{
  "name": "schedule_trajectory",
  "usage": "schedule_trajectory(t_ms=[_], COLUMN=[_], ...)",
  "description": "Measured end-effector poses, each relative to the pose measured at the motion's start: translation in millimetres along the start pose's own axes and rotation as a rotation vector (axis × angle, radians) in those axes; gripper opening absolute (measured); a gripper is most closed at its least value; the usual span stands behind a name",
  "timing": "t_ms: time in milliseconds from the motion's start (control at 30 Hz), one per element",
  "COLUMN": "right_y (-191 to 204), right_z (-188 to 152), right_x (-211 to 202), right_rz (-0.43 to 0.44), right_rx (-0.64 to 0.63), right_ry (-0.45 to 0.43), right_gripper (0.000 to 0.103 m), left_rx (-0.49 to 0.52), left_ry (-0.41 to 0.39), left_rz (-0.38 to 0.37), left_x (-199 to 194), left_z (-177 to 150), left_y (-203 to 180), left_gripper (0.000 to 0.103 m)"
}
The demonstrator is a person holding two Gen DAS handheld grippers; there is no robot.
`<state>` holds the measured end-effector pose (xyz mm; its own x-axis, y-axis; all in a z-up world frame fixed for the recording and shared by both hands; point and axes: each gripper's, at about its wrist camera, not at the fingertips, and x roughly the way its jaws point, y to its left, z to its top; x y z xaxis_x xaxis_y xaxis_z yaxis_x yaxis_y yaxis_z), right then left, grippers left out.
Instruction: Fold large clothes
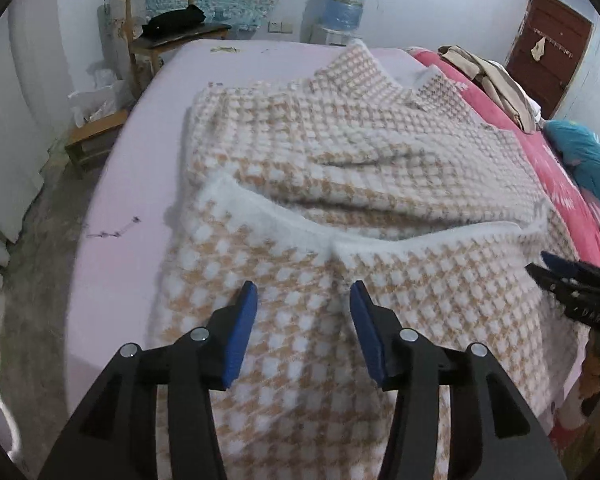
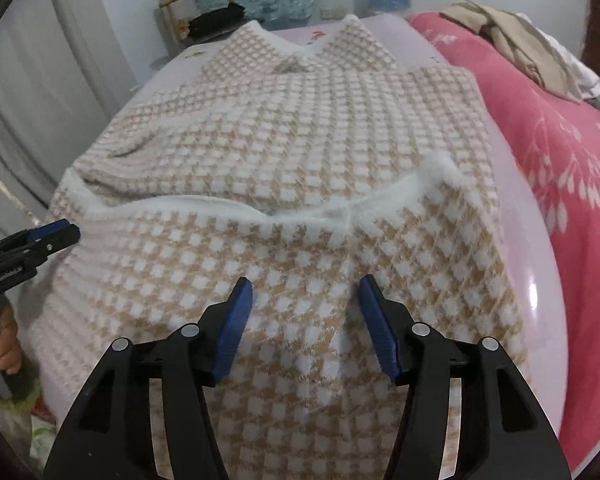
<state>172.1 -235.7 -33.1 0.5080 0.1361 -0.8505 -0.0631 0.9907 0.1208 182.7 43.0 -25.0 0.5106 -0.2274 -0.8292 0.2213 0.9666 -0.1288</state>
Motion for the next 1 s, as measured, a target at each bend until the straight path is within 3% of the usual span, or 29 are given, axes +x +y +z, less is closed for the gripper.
schedule_trajectory(t_ms=[100,200,333,400,533,733,900,1000], right_y=[-16,-31,-46,-53,-69,-78,-85,-91], right_z=[21,54,107,139,189,250,285,294], right_x=[-16,-26,-23,-11,14,67,108,126], right_rz=[0.100,0.158,0.211,0.215,0.223,0.181,0.122,0.110], right_rx=[0.038,0.038,0.055,0.078,0.135,0.174,0.201,0.225], right_ry=[-0.001,-0.028,-0.057,-0.068,-0.048,-0.007,-0.003,0.014], right_gripper=[0.066,0.072,0.074,0.074,0.074,0.074,0.074,0.074], left_rx=[0.013,0.043,0.043,0.041,0.048,-0.076,-0.115,-0.089], left_ry=[-0.029,-0.084,-0.102,-0.098,-0.071,0.030,0.063,0.112], left_rz=[-0.016,-0.037,-0.093,-0.139,-0.138,-0.242,-0.189,-0.203], left_x=[-22,-37,-35,-20,25,113,172,194], left_z=[22,60,112,143,202,284,315,319], left_y=[2,-2,-13,-21,-37,-47,-57,-63], left_gripper=[0.053,0.065,0.079,0.081,0.083,0.083,0.083,0.083])
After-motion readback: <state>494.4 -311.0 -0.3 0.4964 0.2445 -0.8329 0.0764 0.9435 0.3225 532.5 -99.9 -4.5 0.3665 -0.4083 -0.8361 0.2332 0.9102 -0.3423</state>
